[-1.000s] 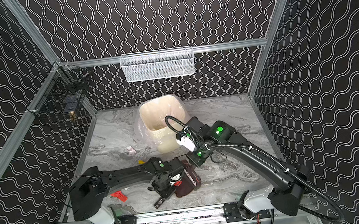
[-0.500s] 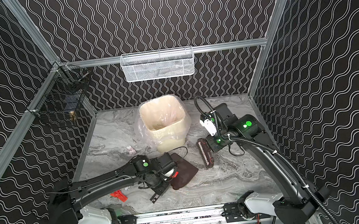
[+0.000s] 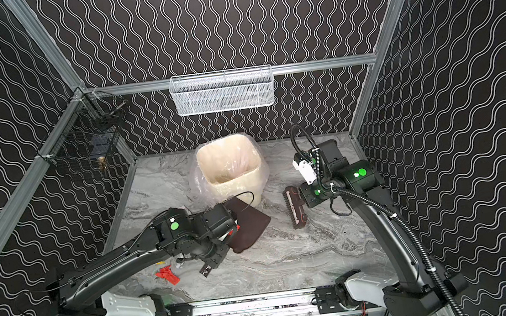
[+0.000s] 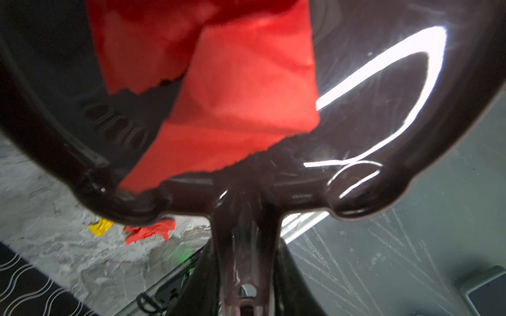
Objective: Sweep away the paper scraps from the table
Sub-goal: 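Lift the dustpan toward the bin with the left gripper while the right holds the brush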
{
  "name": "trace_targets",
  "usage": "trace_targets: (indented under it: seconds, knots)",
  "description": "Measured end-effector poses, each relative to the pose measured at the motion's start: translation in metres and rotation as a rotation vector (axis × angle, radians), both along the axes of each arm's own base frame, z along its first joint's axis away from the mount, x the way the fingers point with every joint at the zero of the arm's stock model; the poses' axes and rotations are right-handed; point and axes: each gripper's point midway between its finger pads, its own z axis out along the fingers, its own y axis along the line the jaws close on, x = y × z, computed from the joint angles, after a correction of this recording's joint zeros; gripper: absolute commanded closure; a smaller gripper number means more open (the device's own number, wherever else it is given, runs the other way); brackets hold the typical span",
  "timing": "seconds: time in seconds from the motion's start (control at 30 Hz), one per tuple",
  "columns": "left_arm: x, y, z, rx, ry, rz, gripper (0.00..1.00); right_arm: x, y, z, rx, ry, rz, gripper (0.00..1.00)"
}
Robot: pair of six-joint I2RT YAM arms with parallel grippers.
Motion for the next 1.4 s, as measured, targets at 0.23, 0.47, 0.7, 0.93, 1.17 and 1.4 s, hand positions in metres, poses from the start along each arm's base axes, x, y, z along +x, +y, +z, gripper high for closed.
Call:
trace_targets:
  seconds: [0.23, 0.47, 0.7, 0.93, 1.17, 1.4]
  knots:
    - [0.003, 0.017, 0.038, -0.006, -0.044, 0.072, 1.0, 0.007, -0.001, 0.004, 0.028, -0.009, -0.008, 1.0]
    - [0.013, 0.026, 0.07, -0.046, -0.083, 0.136, 1.0, 0.009, -0.001, 0.004, 0.048, -0.005, -0.014, 1.0]
    - [0.039, 0.045, 0.084, -0.095, -0.098, 0.259, 1.0, 0.014, -0.001, 0.009, 0.06, -0.011, -0.021, 1.0]
    - [0.066, 0.074, 0.081, -0.081, -0.078, 0.352, 1.0, 0.016, -0.002, 0.012, 0.081, -0.008, -0.044, 1.0]
    - [0.103, 0.107, 0.09, -0.067, -0.106, 0.432, 1.0, 0.016, -0.005, 0.013, 0.088, -0.011, -0.06, 1.0]
    - [0.141, 0.125, 0.089, -0.029, -0.106, 0.449, 1.0, 0.015, -0.006, 0.016, 0.096, -0.017, -0.064, 1.0]
